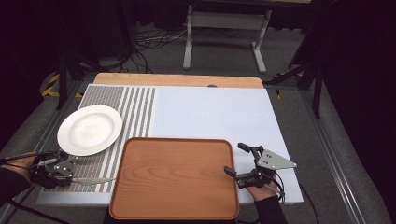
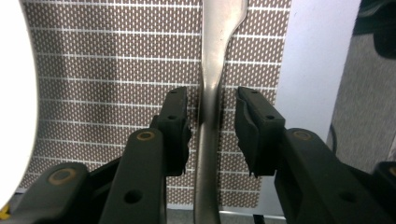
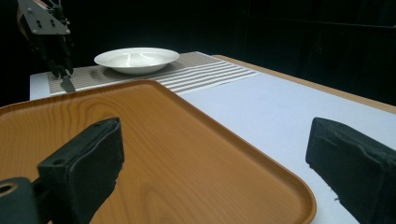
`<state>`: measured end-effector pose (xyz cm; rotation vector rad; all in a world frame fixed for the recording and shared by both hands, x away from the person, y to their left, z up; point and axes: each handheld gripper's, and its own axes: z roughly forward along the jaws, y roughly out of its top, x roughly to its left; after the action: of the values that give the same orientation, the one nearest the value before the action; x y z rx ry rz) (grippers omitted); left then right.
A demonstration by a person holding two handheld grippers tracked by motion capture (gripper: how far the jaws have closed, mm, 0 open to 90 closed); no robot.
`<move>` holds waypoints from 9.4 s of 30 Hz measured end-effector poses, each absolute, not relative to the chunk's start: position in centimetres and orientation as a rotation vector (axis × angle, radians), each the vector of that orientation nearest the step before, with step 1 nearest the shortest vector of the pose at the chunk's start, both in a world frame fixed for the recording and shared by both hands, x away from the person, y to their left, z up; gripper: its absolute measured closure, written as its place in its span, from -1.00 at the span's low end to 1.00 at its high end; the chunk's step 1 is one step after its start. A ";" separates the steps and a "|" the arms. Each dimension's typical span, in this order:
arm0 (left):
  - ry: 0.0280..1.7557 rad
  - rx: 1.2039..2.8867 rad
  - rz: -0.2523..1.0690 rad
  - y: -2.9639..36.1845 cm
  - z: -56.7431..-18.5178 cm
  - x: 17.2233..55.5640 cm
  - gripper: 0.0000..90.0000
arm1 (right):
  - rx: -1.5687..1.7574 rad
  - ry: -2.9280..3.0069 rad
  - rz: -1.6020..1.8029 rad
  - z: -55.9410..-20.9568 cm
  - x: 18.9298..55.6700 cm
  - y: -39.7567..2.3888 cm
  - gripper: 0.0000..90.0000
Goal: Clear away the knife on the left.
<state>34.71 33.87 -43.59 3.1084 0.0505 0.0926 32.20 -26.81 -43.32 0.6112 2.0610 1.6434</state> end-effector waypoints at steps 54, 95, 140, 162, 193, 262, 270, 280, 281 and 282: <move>0.424 3.072 0.095 31.1 -38.7 35.4 0.79 | 0.593 2.085 1.660 -43.2 32.0 -26.8 -0.88; 0.861 2.600 -0.081 24.2 -36.4 35.5 0.78 | 0.582 2.102 1.666 -43.3 32.0 -27.0 -0.88; 0.984 2.460 -0.207 18.2 -40.4 34.6 0.78 | 0.582 2.095 1.677 -43.2 32.1 -27.4 -0.88; 1.075 2.515 -0.206 17.4 -41.9 35.0 0.78 | 0.583 2.096 1.677 -43.2 32.1 -27.5 -0.88; 1.110 2.575 -0.276 16.6 -43.2 35.5 0.78 | 0.586 2.094 1.685 -43.3 32.1 -27.5 -0.87; 0.129 2.785 -0.011 13.9 -42.6 35.3 1.00 | 0.591 2.085 1.680 -43.3 32.1 -27.6 -0.86; 0.096 2.850 -0.015 13.5 -43.1 35.3 1.00 | 0.591 2.084 1.683 -43.2 32.0 -27.6 -0.87; 0.098 2.864 -0.019 13.5 -43.3 35.4 1.00 | 0.586 2.085 1.682 -43.2 32.0 -27.6 -0.86; 0.098 2.864 -0.019 13.5 -43.3 35.4 1.00 | 0.586 2.084 1.681 -43.2 32.0 -27.6 -0.86; 0.106 2.862 -0.021 13.6 -43.3 35.5 1.00 | 0.587 2.084 1.681 -43.2 32.0 -27.6 -0.86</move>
<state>35.47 13.61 -43.27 2.8621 0.1059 -0.0205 31.97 -27.61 -43.23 0.5867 2.0837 1.6812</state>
